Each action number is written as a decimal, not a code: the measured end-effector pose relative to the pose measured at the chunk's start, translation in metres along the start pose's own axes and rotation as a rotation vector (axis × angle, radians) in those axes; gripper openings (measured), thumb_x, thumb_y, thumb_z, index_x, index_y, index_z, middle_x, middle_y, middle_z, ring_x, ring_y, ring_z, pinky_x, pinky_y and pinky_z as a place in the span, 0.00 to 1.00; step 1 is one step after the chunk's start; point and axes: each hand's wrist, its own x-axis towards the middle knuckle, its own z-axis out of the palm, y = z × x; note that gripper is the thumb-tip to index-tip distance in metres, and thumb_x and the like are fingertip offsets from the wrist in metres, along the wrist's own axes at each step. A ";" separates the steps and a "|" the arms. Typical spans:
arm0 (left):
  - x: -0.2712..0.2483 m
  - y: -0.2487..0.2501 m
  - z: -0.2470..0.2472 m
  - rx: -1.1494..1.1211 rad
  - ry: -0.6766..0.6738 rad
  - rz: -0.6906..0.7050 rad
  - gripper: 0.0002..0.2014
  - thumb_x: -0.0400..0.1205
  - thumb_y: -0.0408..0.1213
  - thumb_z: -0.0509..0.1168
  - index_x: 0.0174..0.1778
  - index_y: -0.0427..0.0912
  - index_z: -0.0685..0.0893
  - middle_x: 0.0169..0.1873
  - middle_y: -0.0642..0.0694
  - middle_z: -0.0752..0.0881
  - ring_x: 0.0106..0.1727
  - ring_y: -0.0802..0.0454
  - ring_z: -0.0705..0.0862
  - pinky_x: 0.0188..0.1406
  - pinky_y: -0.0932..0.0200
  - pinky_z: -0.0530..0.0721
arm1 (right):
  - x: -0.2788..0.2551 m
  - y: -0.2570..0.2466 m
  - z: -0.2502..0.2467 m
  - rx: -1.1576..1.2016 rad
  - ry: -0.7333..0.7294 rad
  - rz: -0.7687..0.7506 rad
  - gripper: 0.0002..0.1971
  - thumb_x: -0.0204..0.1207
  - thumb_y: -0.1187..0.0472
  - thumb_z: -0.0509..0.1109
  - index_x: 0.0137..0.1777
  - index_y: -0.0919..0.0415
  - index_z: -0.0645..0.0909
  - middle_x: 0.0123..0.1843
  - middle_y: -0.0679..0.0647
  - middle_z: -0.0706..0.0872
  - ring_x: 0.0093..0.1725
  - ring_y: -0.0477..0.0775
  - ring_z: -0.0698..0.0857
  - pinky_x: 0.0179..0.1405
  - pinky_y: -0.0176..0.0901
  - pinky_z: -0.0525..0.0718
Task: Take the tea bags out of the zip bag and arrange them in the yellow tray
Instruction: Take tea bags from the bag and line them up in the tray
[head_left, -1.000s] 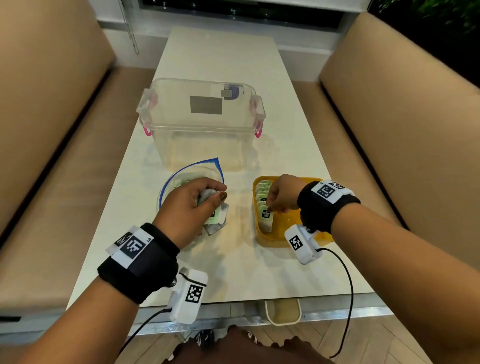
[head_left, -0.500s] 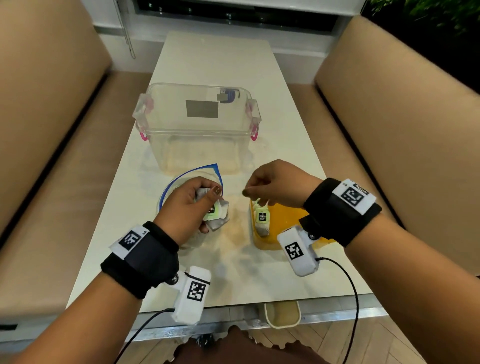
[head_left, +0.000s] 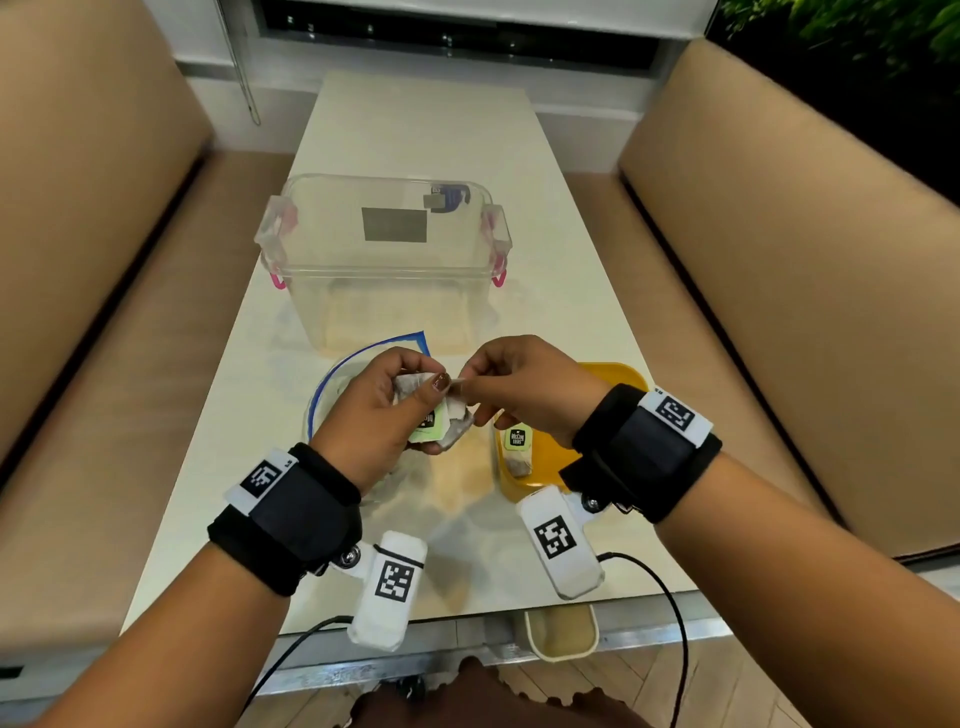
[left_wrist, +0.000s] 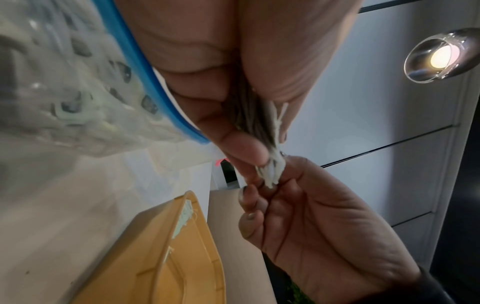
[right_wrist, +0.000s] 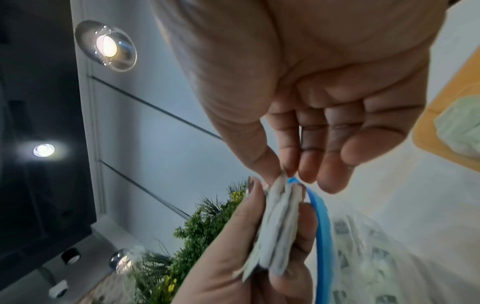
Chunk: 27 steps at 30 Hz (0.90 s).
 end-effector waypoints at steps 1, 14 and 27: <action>0.000 0.000 0.000 -0.001 0.001 0.005 0.03 0.83 0.31 0.63 0.51 0.40 0.79 0.35 0.43 0.85 0.29 0.55 0.84 0.23 0.60 0.83 | 0.000 0.000 -0.002 0.020 0.008 0.001 0.07 0.77 0.62 0.72 0.48 0.67 0.82 0.37 0.57 0.86 0.33 0.49 0.85 0.32 0.39 0.80; 0.003 -0.004 -0.004 0.030 0.099 -0.038 0.04 0.82 0.36 0.66 0.51 0.44 0.84 0.44 0.38 0.85 0.38 0.49 0.82 0.21 0.65 0.79 | 0.002 0.002 -0.006 0.538 0.112 -0.067 0.05 0.78 0.72 0.68 0.44 0.66 0.75 0.33 0.63 0.86 0.32 0.55 0.88 0.33 0.39 0.88; -0.001 -0.004 -0.001 0.548 -0.082 0.102 0.04 0.82 0.34 0.65 0.43 0.43 0.85 0.34 0.43 0.82 0.31 0.53 0.81 0.19 0.62 0.81 | -0.001 0.002 -0.009 -0.345 0.111 -0.216 0.09 0.72 0.52 0.76 0.46 0.56 0.86 0.39 0.52 0.88 0.34 0.46 0.81 0.42 0.49 0.82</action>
